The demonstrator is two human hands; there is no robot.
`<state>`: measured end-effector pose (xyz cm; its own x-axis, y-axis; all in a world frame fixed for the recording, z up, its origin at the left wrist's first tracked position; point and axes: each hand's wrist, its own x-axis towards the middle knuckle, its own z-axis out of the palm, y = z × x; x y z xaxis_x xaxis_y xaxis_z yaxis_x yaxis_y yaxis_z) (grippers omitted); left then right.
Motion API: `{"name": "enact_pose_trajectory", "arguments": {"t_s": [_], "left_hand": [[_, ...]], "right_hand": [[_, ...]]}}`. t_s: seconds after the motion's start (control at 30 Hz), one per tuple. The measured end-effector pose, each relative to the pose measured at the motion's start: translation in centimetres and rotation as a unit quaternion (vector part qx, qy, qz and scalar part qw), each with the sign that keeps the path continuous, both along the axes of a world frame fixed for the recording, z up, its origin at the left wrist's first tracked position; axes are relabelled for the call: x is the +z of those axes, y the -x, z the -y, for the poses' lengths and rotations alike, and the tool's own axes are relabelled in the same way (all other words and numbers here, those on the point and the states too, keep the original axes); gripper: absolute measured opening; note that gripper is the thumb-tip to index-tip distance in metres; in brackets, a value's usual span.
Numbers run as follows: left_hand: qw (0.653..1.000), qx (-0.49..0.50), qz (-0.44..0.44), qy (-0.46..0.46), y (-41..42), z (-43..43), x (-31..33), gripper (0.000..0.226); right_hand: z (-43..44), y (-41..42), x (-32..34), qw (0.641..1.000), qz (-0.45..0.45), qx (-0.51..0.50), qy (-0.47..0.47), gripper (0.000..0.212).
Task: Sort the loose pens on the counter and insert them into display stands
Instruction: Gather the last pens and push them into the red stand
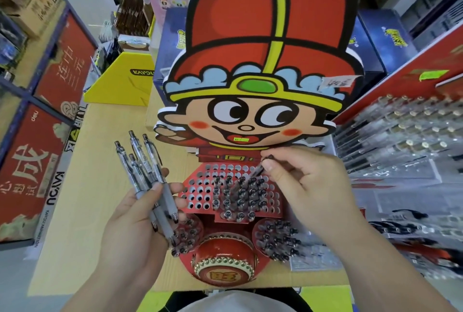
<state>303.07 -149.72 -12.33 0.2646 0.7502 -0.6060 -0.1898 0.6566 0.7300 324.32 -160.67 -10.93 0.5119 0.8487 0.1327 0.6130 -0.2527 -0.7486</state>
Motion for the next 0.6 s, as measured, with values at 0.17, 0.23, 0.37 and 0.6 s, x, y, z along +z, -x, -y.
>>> {"name": "enact_pose_trajectory", "arguments": {"t_s": [0.17, 0.23, 0.37, 0.6], "left_hand": [[1.000, 0.002, -0.006, -0.005, -0.1, 0.2, 0.0, 0.015], [1.000, 0.001, -0.005, -0.009, -0.1, 0.4, 0.0, 0.014], [1.000, 0.000, -0.003, -0.016, 0.2, 0.8, -0.2, 0.014], [1.000, -0.003, -0.001, -0.023, 0.4, 1.2, -0.6, 0.032]], "right_hand": [[-0.2, 0.1, 0.7, 0.999, 0.041, 0.020, 0.016, 0.013], [-0.2, 0.1, 0.8, 0.999, 0.048, 0.017, 0.014, 0.015], [-0.1, 0.1, 0.6, 0.998, 0.056, 0.011, 0.006, 0.016], [-0.1, 0.2, -0.4, 0.998, 0.003, -0.002, 0.067, 0.017]]}}
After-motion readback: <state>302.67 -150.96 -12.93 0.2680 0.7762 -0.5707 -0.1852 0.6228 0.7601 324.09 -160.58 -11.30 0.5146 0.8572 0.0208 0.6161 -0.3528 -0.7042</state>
